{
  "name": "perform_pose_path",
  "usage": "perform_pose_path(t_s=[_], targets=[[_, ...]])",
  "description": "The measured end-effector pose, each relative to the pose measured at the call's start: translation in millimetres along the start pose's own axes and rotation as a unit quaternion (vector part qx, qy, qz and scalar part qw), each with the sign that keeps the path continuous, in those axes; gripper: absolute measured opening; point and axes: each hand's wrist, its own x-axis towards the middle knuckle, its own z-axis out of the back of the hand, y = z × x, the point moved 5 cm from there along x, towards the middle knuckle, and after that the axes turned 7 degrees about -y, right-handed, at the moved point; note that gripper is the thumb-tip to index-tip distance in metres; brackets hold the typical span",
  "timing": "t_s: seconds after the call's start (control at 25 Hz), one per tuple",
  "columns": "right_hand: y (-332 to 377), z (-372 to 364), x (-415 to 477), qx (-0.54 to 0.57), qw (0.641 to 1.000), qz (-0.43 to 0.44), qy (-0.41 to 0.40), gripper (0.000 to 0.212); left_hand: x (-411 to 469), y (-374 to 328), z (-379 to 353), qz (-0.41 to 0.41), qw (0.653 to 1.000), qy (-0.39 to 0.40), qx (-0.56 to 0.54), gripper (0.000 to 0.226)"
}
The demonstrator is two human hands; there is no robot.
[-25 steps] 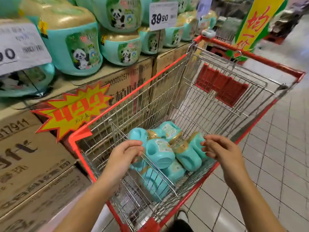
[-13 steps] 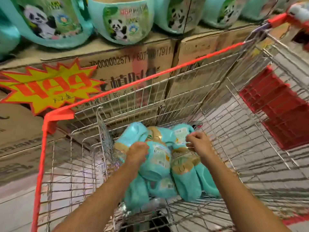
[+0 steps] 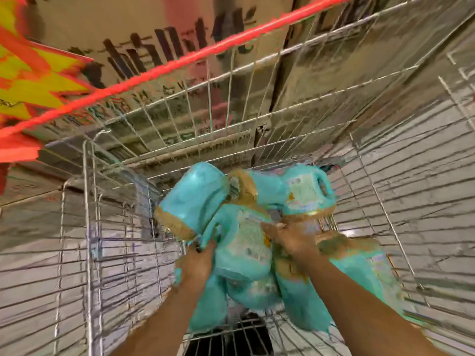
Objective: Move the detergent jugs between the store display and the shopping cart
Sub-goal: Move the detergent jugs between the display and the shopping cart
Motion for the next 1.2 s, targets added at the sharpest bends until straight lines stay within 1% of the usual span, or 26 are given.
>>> perform_pose_path(t_s=[0.04, 0.08, 0.12, 0.16, 0.24, 0.28, 0.36, 0.44, 0.48, 0.52, 0.6, 0.68, 0.76, 0.84, 0.88, 0.96, 1.0, 1.04, 1.08, 1.12, 1.2], targets=[[-2, -4, 4, -0.001, 1.0, -0.021, 0.016, 0.049, 7, 3, -1, 0.001, 0.999, -0.009, 0.044, 0.055], [-5, -9, 7, 0.011, 0.998, -0.045, 0.043, 0.043, 11, 5, -2, 0.009, 0.997, -0.014, 0.082, 0.056], [-8, -13, 10, 0.02, 0.995, -0.065, 0.07, 0.037, 16, 8, -2, 0.012, 0.995, -0.016, 0.096, 0.056], [-11, -13, 12, 0.026, 0.993, -0.083, 0.086, 0.034, 16, 9, -4, 0.018, 0.997, -0.013, 0.077, 0.054], [-15, -12, 11, 0.04, 0.99, -0.098, 0.092, 0.041, 9, 10, -3, 0.041, 0.999, -0.009, -0.025, 0.048], [-16, -10, 9, 0.043, 0.99, -0.097, 0.089, 0.046, 5, 10, -2, 0.061, 0.994, -0.011, -0.087, 0.046], [-13, -6, 2, 0.038, 0.99, -0.098, 0.092, 0.052, -6, 10, -3, 0.111, 0.974, 0.004, -0.198, 0.04], [-7, 2, -11, 0.042, 0.989, -0.095, 0.107, 0.049, -28, 4, -5, 0.149, 0.947, 0.042, -0.282, 0.034], [-1, 9, -21, 0.049, 0.989, -0.089, 0.111, 0.044, -41, -1, -3, 0.155, 0.938, 0.066, -0.302, 0.033], [8, 17, -30, 0.058, 0.989, -0.081, 0.111, 0.039, -54, -6, 0, 0.146, 0.938, 0.089, -0.301, 0.034], [32, 36, -50, 0.066, 0.991, -0.052, 0.104, 0.029, -78, -17, 10, 0.121, 0.941, 0.126, -0.289, 0.03], [61, 54, -76, 0.048, 0.994, -0.02, 0.093, 0.021, -102, -31, 28, 0.103, 0.943, 0.147, -0.279, 0.018], [89, 71, -109, 0.022, 0.996, 0.002, 0.083, 0.02, -123, -45, 54, 0.056, 0.956, 0.136, -0.255, 0.008], [109, 85, -148, -0.001, 0.997, 0.013, 0.08, 0.022, -145, -57, 79, -0.013, 0.958, 0.122, -0.26, 0.009], [119, 89, -170, -0.008, 0.997, 0.029, 0.066, 0.027, -157, -62, 92, -0.048, 0.958, 0.111, -0.261, 0.015], [136, 96, -209, -0.019, 0.997, 0.076, 0.004, 0.051, -180, -71, 111, -0.114, 0.958, 0.084, -0.248, 0.034], [141, 96, -229, -0.001, 0.995, 0.097, -0.023, 0.058, -191, -74, 119, -0.146, 0.955, 0.072, -0.249, 0.032], [144, 92, -249, 0.045, 0.993, 0.108, -0.029, 0.062, -199, -77, 125, -0.177, 0.949, 0.055, -0.253, 0.023], [146, 83, -268, 0.105, 0.988, 0.109, -0.01, 0.067, -208, -78, 133, -0.204, 0.948, 0.025, -0.245, 0.015], [149, 70, -287, 0.155, 0.983, 0.1, 0.024, 0.076, -216, -78, 139, -0.226, 0.95, -0.016, -0.213, 0.015], [150, 47, -309, 0.177, 0.978, 0.092, 0.056, 0.103, -238, -80, 149, -0.278, 0.953, -0.098, -0.074, 0.036]])
